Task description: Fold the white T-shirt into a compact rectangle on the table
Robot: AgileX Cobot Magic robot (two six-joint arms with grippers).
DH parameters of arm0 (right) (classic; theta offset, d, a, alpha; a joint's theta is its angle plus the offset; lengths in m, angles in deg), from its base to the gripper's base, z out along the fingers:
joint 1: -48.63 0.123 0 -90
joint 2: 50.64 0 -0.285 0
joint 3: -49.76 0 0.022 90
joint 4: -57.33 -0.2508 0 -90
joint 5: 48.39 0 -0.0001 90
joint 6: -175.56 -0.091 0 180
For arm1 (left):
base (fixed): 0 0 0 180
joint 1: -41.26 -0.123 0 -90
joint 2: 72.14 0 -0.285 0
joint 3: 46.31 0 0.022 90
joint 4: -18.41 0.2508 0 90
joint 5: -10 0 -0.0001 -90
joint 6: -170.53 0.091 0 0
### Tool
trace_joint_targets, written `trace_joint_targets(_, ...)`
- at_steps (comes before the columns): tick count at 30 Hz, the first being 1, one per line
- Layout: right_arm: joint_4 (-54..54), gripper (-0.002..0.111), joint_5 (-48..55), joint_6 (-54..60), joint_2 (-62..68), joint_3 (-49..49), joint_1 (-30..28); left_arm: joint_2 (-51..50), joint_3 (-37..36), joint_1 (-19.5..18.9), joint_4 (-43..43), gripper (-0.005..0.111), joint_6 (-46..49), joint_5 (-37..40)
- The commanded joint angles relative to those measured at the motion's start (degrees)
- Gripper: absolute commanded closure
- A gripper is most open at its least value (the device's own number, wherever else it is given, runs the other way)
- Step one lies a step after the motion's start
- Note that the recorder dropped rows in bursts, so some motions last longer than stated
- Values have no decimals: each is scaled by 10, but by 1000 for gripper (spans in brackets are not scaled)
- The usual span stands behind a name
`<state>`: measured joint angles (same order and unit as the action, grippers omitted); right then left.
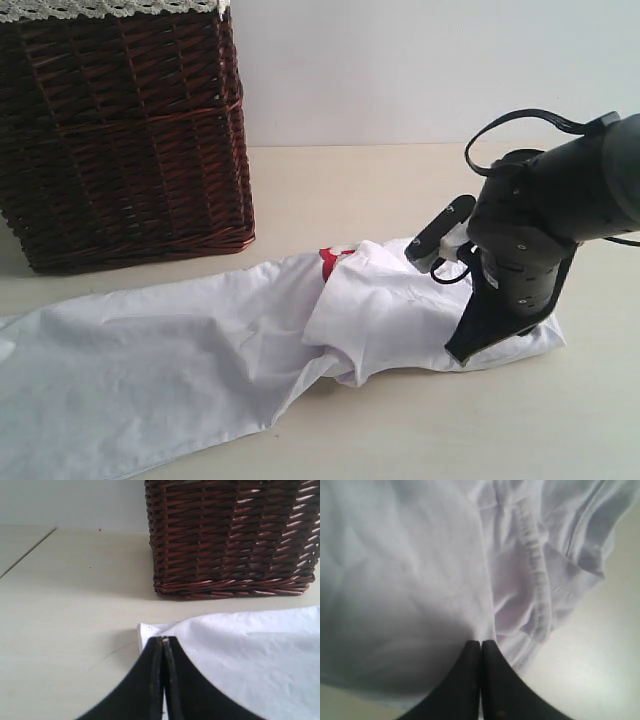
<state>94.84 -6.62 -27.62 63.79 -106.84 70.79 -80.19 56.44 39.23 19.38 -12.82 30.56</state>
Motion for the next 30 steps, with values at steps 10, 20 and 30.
trace_joint_targets(10,-41,108,14,21,-79,-54,-2,3,0,-2,-4,107,1,-4)
trace_joint_targets(20,-143,108,-57,49,-288,-70,-2,3,0,-2,15,107,15,-25)
trace_joint_targets(30,-185,108,-5,105,-296,-70,-2,3,46,3,-174,107,-164,-267)
